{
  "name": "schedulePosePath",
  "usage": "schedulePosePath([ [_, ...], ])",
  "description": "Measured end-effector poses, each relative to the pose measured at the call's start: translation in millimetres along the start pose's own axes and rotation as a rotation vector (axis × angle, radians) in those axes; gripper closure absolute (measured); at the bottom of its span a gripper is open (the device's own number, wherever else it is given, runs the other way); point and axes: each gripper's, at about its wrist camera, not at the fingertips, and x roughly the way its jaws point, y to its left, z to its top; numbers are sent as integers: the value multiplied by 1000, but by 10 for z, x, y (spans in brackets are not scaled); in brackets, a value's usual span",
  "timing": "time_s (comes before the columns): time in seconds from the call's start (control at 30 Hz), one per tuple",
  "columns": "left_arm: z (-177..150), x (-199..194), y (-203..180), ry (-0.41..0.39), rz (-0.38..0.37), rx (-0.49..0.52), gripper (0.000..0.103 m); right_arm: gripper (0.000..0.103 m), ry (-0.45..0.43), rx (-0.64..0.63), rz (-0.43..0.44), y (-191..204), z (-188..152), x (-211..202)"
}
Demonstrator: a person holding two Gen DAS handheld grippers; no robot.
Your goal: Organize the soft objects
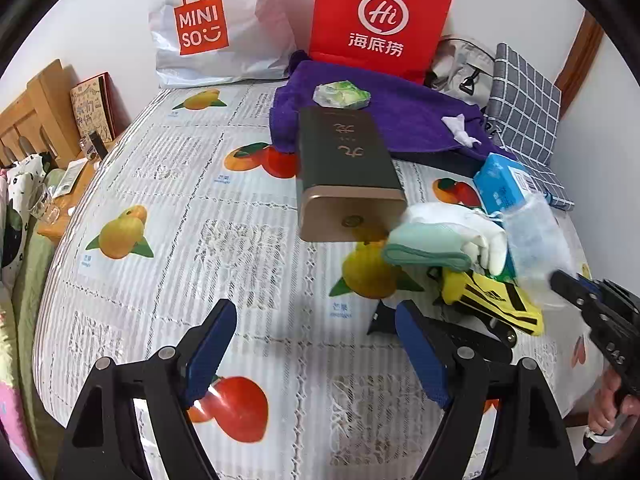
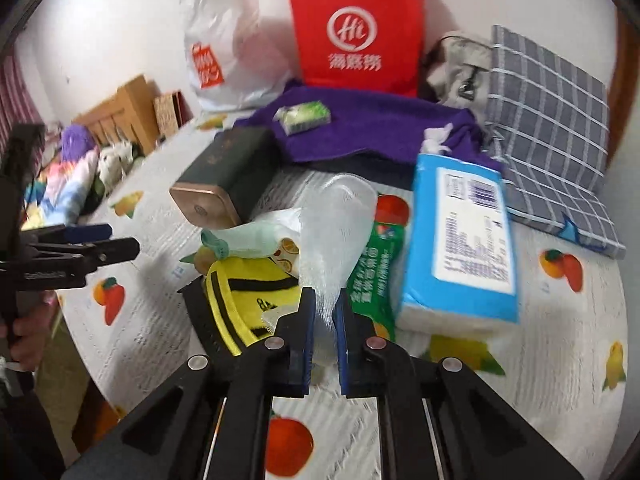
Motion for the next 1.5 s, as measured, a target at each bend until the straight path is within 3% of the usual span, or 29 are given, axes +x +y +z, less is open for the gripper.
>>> schedulePosePath([
  [0.13, -55, -20, -66, 3, -1, 7, 23, 93, -30, 48, 42, -136, -174, -296],
  [0.27, -112, -1, -180, 19, -8, 24, 23, 93, -21, 72, 32, -263, -402, -440],
  [0.53, -185, 89, -383, 64, -46, 41, 23, 92, 97, 195, -27, -706, -903, -187],
  [0.63, -216, 119, -404, 73, -31, 44, 23, 84, 117, 195, -98, -806, -965, -106],
  [0.67, -225, 129, -403, 76, -28, 41, 23, 72, 117, 200, -98, -829, -972, -94],
  [0.7, -230, 139, -397, 78, -24, 37, 23, 52, 112, 215, -94, -852, -972, -82],
  [0.77, -228, 156, -381, 81, -12, 24, 23, 31, 80, 242, -86, -874, -972, -78],
  [0.93, -141, 141, -406, 60, -16, 9, 23, 24, 86, 257, -85, -821, -917, 101],
  [1.07, 2, 149, -505, 34, -28, 27, 23, 15, 75, 186, -136, -688, -874, 229],
  [1.33, 235, 371, -759, 19, -22, 54, 23, 19, 25, 122, -208, -631, -906, 290],
  [1.5, 312, 567, -871, 34, -30, 66, 23, 39, -13, 132, -226, -713, -916, 247],
])
